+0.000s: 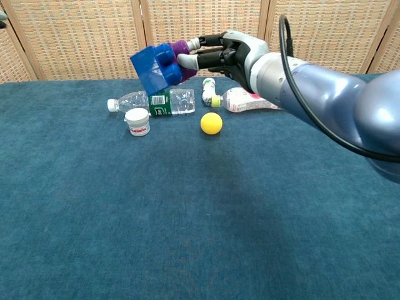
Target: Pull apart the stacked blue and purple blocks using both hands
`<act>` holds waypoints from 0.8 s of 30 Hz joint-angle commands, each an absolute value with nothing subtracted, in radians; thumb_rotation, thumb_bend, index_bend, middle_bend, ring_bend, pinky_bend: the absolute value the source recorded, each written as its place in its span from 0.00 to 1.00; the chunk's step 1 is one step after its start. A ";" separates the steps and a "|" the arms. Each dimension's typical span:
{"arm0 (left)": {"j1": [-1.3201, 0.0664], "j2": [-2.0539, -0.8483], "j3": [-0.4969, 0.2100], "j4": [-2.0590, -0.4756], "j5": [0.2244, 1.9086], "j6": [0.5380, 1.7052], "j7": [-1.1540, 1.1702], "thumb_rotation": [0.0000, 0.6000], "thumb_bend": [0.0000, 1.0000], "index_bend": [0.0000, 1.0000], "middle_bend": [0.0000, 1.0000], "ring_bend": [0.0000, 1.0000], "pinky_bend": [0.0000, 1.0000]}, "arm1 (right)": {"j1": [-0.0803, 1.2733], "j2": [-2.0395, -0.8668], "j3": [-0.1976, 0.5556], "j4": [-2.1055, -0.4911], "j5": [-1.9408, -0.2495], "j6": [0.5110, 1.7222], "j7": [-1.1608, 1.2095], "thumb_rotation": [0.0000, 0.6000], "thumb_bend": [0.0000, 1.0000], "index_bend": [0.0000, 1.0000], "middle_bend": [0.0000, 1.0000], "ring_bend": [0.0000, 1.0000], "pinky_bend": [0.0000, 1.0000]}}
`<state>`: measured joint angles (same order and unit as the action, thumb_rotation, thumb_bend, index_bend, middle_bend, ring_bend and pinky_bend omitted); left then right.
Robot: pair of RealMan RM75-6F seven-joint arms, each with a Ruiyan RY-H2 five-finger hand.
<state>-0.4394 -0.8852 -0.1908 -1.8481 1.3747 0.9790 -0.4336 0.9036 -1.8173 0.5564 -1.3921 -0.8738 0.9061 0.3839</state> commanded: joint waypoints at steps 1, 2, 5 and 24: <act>-0.522 -0.886 -0.230 -1.881 1.282 0.875 -0.425 1.00 0.00 0.00 0.00 0.00 0.00 | 0.906 -1.828 0.566 -1.389 -0.858 0.909 0.389 1.00 0.43 0.62 0.65 0.24 0.00; -0.537 -0.892 -0.235 -1.882 1.264 0.856 -0.420 1.00 0.00 0.00 0.00 0.00 0.00 | 0.906 -1.828 0.566 -1.390 -0.855 0.908 0.387 1.00 0.43 0.62 0.65 0.24 0.00; -0.597 -0.920 -0.257 -1.873 1.185 0.779 -0.420 1.00 0.00 0.00 0.00 0.00 0.00 | 0.902 -1.826 0.558 -1.396 -0.851 0.903 0.379 1.00 0.43 0.62 0.65 0.24 0.00; -0.993 -0.985 -0.235 -1.786 0.672 0.460 -0.235 1.00 0.00 0.03 0.03 0.00 0.00 | 0.901 -1.840 0.537 -1.440 -0.833 0.910 0.307 1.00 0.43 0.62 0.65 0.24 0.00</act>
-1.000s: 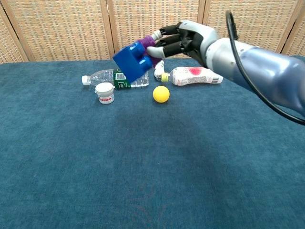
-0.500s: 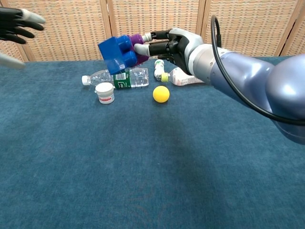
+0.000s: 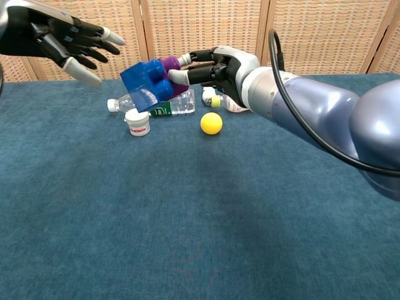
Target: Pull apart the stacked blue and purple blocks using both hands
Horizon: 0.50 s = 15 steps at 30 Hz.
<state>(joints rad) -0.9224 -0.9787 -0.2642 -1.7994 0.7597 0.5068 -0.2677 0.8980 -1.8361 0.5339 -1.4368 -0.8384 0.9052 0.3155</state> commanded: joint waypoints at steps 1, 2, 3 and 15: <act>-1.008 -0.985 -0.222 -1.787 0.654 0.457 -0.224 1.00 0.00 0.04 0.03 0.00 0.00 | 0.902 -1.842 0.539 -1.442 -0.830 0.912 0.303 1.00 0.43 0.62 0.65 0.24 0.00; -1.023 -0.986 -0.211 -1.787 0.633 0.459 -0.214 1.00 0.00 0.05 0.02 0.00 0.00 | 0.904 -1.844 0.540 -1.443 -0.827 0.914 0.299 1.00 0.43 0.62 0.65 0.24 0.00; -1.037 -0.986 -0.202 -1.789 0.612 0.462 -0.207 1.00 0.00 0.07 0.01 0.00 0.00 | 0.905 -1.845 0.542 -1.444 -0.823 0.915 0.295 1.00 0.43 0.62 0.65 0.24 0.00; -1.148 -0.989 -0.143 -1.794 0.466 0.454 -0.176 1.00 0.00 0.17 0.02 0.00 0.00 | 0.912 -1.854 0.548 -1.456 -0.810 0.923 0.266 1.00 0.43 0.62 0.65 0.24 0.00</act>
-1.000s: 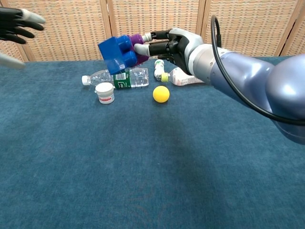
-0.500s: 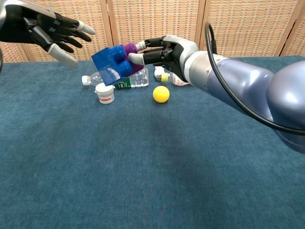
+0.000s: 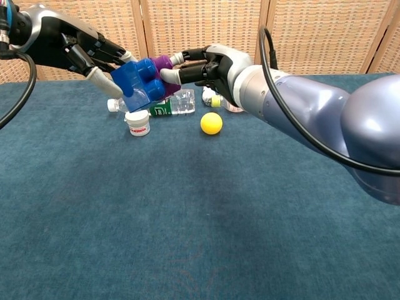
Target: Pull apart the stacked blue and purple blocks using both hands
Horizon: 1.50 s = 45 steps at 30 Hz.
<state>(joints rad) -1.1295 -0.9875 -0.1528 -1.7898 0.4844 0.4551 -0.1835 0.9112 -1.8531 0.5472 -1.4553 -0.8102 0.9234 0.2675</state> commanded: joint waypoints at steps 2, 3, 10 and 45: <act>-1.165 -0.991 -0.133 -1.796 0.449 0.459 -0.168 1.00 0.00 0.20 0.02 0.00 0.00 | 0.913 -1.855 0.548 -1.458 -0.811 0.924 0.263 1.00 0.43 0.62 0.65 0.24 0.00; -1.171 -0.993 -0.129 -1.798 0.442 0.461 -0.165 1.00 0.00 0.22 0.02 0.00 0.00 | 0.913 -1.856 0.549 -1.459 -0.812 0.924 0.262 1.00 0.43 0.62 0.65 0.24 0.00; -1.227 -0.992 -0.092 -1.811 0.370 0.481 -0.142 1.00 0.00 0.24 0.02 0.00 0.00 | 0.913 -1.854 0.560 -1.469 -0.804 0.927 0.258 1.00 0.43 0.62 0.65 0.24 0.00; -1.302 -1.061 -0.062 -1.862 0.166 0.736 -0.005 1.00 0.10 0.54 0.47 0.28 0.31 | 0.898 -1.840 0.562 -1.492 -0.798 0.943 0.235 1.00 0.43 0.62 0.65 0.24 0.00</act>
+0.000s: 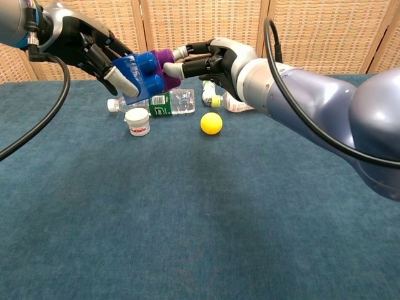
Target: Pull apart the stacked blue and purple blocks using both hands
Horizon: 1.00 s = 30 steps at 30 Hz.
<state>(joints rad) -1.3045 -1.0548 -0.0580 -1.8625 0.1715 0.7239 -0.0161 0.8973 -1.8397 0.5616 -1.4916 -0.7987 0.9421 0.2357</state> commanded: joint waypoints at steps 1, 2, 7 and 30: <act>-1.300 -1.063 -0.066 -1.864 0.160 0.742 -0.001 1.00 0.10 0.55 0.49 0.30 0.31 | 0.898 -1.839 0.563 -1.492 -0.797 0.944 0.233 1.00 0.43 0.62 0.65 0.24 0.00; -1.298 -1.063 -0.070 -1.866 0.157 0.744 0.002 1.00 0.10 0.55 0.50 0.30 0.31 | 0.898 -1.840 0.563 -1.492 -0.796 0.945 0.232 1.00 0.43 0.62 0.65 0.24 0.00; -1.289 -1.065 -0.084 -1.869 0.141 0.751 0.020 1.00 0.11 0.58 0.52 0.32 0.31 | 0.895 -1.837 0.563 -1.496 -0.795 0.948 0.229 1.00 0.43 0.62 0.65 0.24 0.00; -1.133 -0.975 -0.042 -1.789 0.258 0.714 0.083 1.00 0.22 0.64 0.56 0.35 0.32 | 0.861 -1.745 0.584 -1.541 -0.788 0.942 0.227 1.00 0.43 0.62 0.65 0.24 0.00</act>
<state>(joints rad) -1.1528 -0.9898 -0.0519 -1.8022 0.2353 0.7247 0.0806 0.8632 -1.7489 0.5859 -1.5395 -0.7871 0.9429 0.2297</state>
